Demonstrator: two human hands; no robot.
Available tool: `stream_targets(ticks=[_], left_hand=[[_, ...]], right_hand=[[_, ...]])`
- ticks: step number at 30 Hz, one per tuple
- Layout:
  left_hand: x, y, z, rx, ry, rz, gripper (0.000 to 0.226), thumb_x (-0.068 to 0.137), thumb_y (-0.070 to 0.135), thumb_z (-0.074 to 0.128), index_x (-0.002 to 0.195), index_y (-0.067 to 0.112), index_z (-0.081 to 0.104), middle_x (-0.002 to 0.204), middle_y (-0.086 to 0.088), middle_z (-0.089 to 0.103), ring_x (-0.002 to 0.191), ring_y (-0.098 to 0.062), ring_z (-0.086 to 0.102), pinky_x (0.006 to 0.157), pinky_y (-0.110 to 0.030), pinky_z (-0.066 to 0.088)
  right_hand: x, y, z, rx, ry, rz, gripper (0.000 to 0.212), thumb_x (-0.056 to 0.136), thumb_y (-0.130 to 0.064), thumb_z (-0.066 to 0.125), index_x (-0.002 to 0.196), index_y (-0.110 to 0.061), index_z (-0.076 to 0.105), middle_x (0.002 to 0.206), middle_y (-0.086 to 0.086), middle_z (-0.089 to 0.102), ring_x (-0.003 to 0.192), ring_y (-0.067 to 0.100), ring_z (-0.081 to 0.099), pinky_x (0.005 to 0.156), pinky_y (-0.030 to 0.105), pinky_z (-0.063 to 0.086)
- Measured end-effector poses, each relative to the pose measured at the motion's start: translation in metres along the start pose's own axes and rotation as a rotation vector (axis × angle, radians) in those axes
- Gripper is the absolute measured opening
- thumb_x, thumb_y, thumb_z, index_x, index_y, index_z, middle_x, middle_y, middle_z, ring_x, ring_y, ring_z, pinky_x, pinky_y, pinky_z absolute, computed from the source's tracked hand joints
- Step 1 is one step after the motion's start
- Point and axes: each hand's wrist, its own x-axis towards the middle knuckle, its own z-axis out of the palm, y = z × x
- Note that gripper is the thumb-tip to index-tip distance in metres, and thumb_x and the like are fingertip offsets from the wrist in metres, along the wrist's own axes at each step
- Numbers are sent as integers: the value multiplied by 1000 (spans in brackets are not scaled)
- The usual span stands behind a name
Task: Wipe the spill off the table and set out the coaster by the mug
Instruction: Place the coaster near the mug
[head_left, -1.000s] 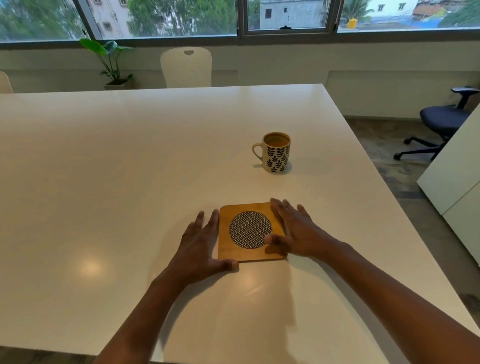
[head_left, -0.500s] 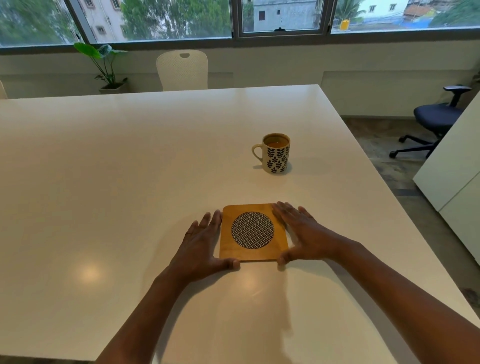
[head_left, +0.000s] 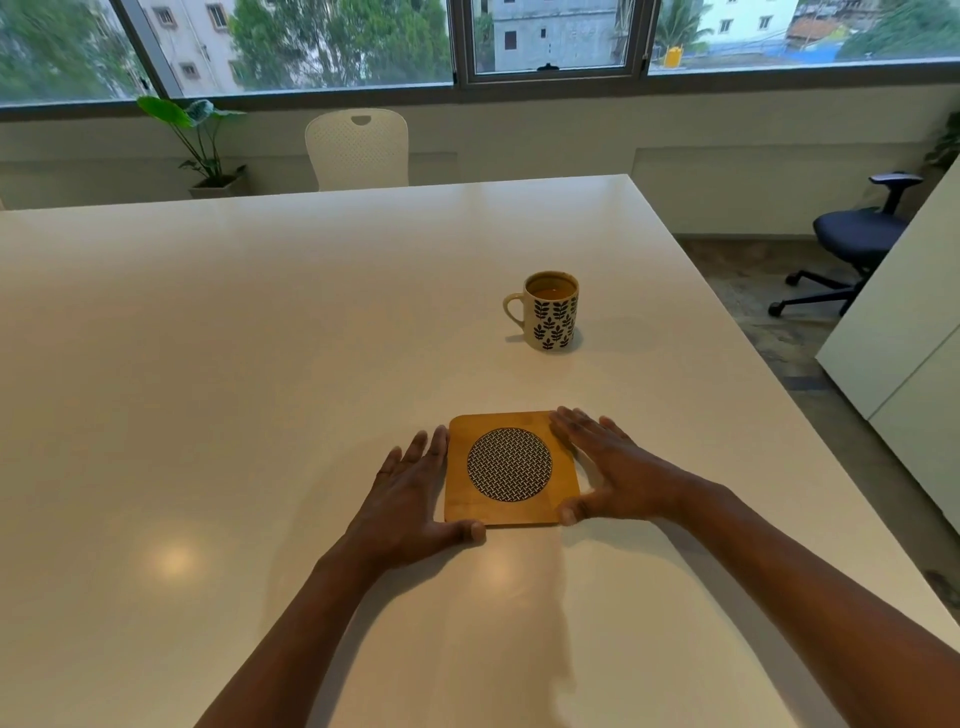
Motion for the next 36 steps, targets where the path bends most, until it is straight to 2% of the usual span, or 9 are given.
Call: stream_targets(ticks=[3, 6, 10, 14, 18, 23, 30, 33, 36], left_hand=[[2, -1, 1, -36, 5, -5, 130, 58, 101, 21, 155, 22, -16, 157, 14, -17, 147, -5, -19, 116, -24, -14], [11, -3, 4, -134, 63, -32, 113, 70, 95, 6, 156, 24, -11, 164, 8, -8, 150, -8, -10, 118, -27, -7], [46, 3, -4, -302, 213, -88, 75, 95, 63, 23, 158, 23, 11, 165, 3, 14, 152, -13, 9, 119, -32, 10], [101, 5, -23, -390, 340, -71, 64, 100, 50, 32, 152, 12, 32, 157, -8, 35, 146, -22, 31, 118, -36, 24], [157, 7, -41, -503, 342, -138, 51, 105, 37, 37, 148, 10, 39, 153, -10, 42, 140, -25, 40, 112, -33, 29], [201, 13, -56, -676, 296, -172, 51, 104, 41, 34, 149, 17, 38, 150, -9, 45, 124, -30, 57, 104, -51, 46], [234, 15, -58, -810, 243, -182, 40, 103, 39, 38, 129, 15, 57, 127, -9, 60, 95, -25, 67, 74, -37, 53], [243, 14, -54, -873, 205, -167, 36, 101, 39, 43, 112, 12, 65, 115, -10, 66, 86, -23, 65, 68, -34, 49], [248, 15, -52, -820, 225, -139, 35, 101, 37, 46, 113, 11, 65, 108, -3, 69, 84, -20, 67, 65, -32, 50]], right_hand=[[1, 1, 1, 46, 132, 71, 113, 71, -88, 37, 156, -23, 2, 164, -2, 2, 151, 16, -4, 120, 36, 0], [-2, 13, 6, -100, 293, 246, 96, 84, -80, 21, 156, -18, 8, 164, 3, 5, 151, 20, -2, 121, 40, 0], [2, 23, 13, -237, 357, 414, 73, 99, -56, 30, 156, -15, 8, 164, 5, 1, 151, 22, -4, 122, 41, 1], [8, 19, 20, -290, 400, 458, 72, 98, -59, 20, 156, -19, 4, 164, 1, -1, 151, 19, -5, 123, 41, 1], [7, 18, 22, -307, 412, 470, 72, 98, -61, 17, 156, -21, 3, 164, -1, -2, 151, 17, -6, 123, 41, 2], [6, 18, 24, -303, 443, 460, 74, 96, -62, 17, 156, -20, 6, 164, 0, 3, 151, 17, -3, 123, 40, 3], [6, 19, 24, -308, 448, 466, 73, 95, -64, 16, 156, -23, 5, 164, -3, 3, 151, 14, -3, 123, 39, 4], [6, 19, 23, -307, 453, 467, 75, 94, -65, 12, 156, -24, 5, 164, -4, 3, 150, 13, -4, 123, 39, 4], [5, 17, 22, -315, 449, 469, 80, 88, -68, 3, 156, -24, 4, 164, -4, 2, 150, 13, -4, 123, 38, 3]])
